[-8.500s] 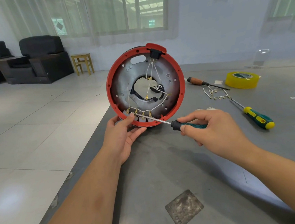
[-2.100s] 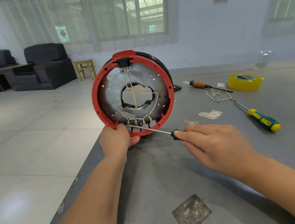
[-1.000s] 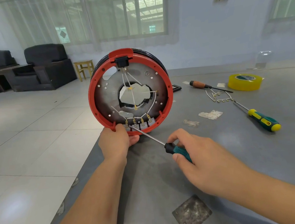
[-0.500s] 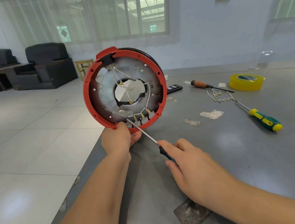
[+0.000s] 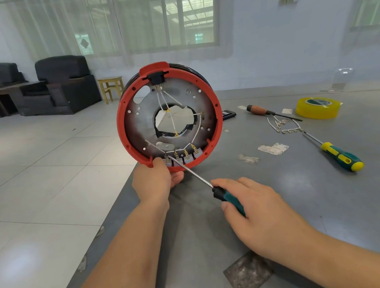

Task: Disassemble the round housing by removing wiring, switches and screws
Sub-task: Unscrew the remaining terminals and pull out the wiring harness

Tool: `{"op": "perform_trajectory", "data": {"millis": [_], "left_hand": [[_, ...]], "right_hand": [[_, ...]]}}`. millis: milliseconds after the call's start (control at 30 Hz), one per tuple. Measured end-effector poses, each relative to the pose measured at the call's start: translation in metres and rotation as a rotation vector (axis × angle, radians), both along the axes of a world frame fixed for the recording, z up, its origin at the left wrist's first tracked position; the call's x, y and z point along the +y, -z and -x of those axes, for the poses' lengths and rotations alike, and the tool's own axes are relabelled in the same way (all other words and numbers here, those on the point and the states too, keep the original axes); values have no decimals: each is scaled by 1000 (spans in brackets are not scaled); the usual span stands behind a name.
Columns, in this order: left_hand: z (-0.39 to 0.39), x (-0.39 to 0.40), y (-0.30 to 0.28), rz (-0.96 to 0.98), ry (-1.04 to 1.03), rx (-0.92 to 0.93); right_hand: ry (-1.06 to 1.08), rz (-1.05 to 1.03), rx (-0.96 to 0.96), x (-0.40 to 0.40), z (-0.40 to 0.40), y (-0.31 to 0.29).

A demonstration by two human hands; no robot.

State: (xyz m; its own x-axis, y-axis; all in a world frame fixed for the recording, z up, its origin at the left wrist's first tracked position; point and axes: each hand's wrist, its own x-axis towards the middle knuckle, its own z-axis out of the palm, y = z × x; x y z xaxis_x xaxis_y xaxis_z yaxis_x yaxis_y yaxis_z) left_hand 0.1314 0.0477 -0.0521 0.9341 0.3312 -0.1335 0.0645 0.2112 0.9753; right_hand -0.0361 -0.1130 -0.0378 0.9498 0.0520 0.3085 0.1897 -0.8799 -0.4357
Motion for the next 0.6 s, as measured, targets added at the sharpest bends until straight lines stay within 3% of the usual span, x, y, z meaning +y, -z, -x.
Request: {"op": "perform_trajectory", "data": {"millis": [433,600], "left_hand": [[2,9,-4,-192,68,-14],[4,8,-9,-74,156,1]], "right_hand": [[122,-75,-89,-48,-22,-12],[99,-13,-126,-56,-28,-4]]}}
